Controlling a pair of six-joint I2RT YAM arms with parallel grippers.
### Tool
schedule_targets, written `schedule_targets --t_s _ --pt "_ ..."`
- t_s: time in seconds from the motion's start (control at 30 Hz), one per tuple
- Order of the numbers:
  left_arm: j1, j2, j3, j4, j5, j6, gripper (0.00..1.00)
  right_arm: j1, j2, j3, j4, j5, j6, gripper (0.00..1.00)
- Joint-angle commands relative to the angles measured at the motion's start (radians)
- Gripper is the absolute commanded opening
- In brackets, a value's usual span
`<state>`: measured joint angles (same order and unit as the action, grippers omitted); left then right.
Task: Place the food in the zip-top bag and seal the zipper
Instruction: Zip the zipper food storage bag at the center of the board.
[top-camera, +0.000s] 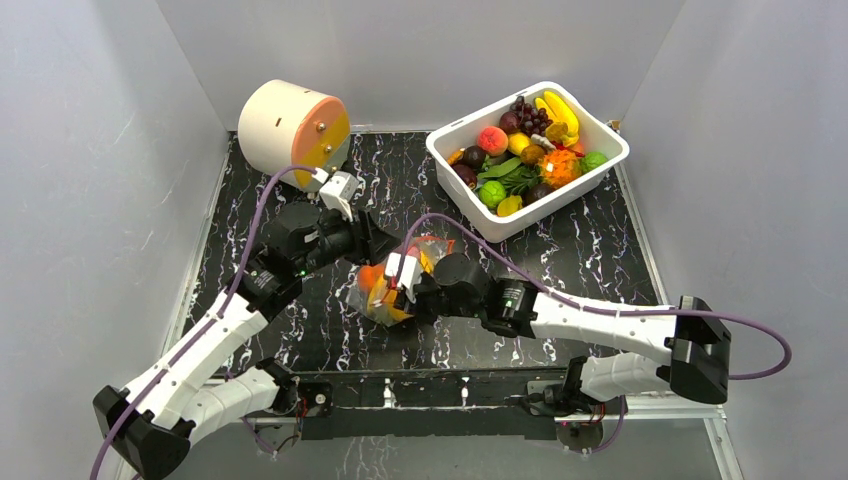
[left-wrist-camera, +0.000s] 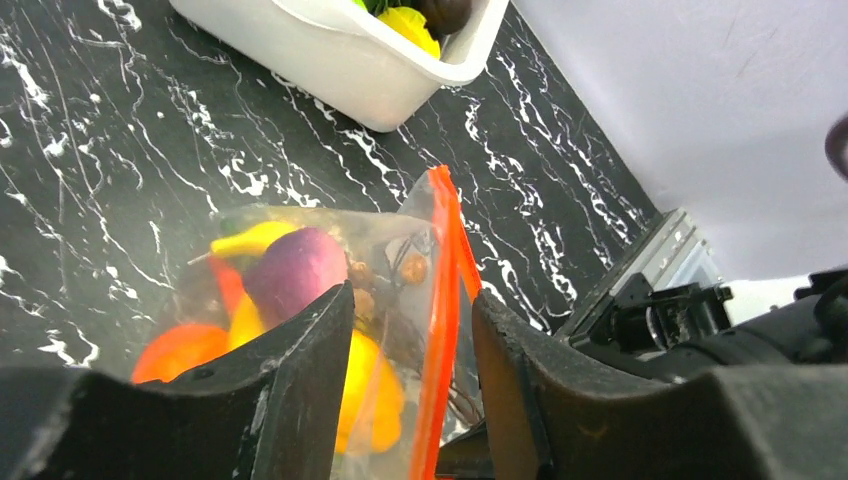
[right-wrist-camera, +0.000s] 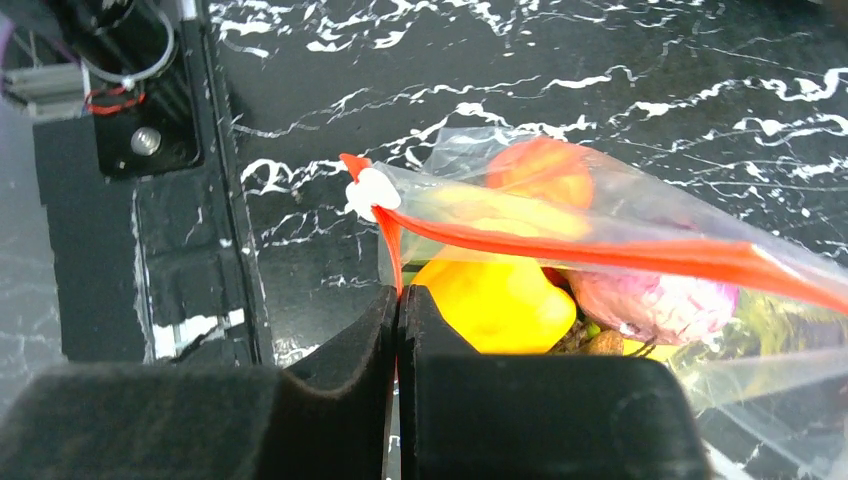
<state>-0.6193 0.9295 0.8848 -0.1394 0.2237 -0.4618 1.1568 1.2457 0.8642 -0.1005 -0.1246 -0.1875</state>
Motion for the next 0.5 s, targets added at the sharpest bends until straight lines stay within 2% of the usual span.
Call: schedule_targets --t_s 0.0,0.2,0.47 --pt "-0.003 -0.040 0.068 -0.078 0.056 0.231 0.47 0.003 -0.045 0.091 0.082 0.100 0.100 0.00" --pt "-0.003 -0.162 -0.036 -0.079 0.280 0.432 0.48 0.000 -0.049 0.110 0.067 0.128 0.140 0.00" --pt "-0.004 -0.260 -0.144 -0.136 0.314 0.605 0.47 -0.068 -0.073 0.121 0.083 0.125 0.224 0.00"
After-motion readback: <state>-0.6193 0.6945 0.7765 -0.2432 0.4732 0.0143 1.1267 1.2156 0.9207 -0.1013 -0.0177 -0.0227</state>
